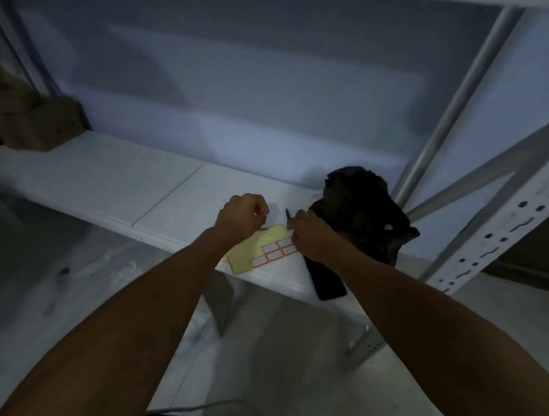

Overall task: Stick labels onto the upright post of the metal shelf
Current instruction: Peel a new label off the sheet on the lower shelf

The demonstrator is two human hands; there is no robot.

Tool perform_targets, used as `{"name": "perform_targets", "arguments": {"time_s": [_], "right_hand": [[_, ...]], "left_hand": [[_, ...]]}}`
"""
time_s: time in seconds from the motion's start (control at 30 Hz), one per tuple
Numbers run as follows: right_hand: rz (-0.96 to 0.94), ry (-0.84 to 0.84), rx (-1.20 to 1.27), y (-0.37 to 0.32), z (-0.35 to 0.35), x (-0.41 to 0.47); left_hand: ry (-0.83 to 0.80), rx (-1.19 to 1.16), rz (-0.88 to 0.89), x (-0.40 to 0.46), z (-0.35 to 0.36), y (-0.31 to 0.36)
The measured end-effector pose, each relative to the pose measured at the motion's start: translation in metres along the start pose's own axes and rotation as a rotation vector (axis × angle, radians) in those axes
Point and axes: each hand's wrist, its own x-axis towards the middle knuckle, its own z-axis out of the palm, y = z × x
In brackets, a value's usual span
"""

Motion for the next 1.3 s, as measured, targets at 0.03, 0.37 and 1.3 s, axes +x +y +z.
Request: {"name": "perform_targets", "arguments": {"time_s": [0.03,0.37,1.3], "right_hand": [[0.008,-0.026,0.001,-0.003,0.009,0.003],[-0.007,-0.19,0.109,-0.024,0.098,0.051],[0.026,-0.226,0.12,-0.026,0.113,0.059]], "left_hand": [[-0.013,0.001,-0.01,0.001,0.006,-0.009],[-0.141,-0.08,-0.111,0.009,0.079,-0.089],[-0.225,0.084,0.038,0.012,0.11,-0.106]]}}
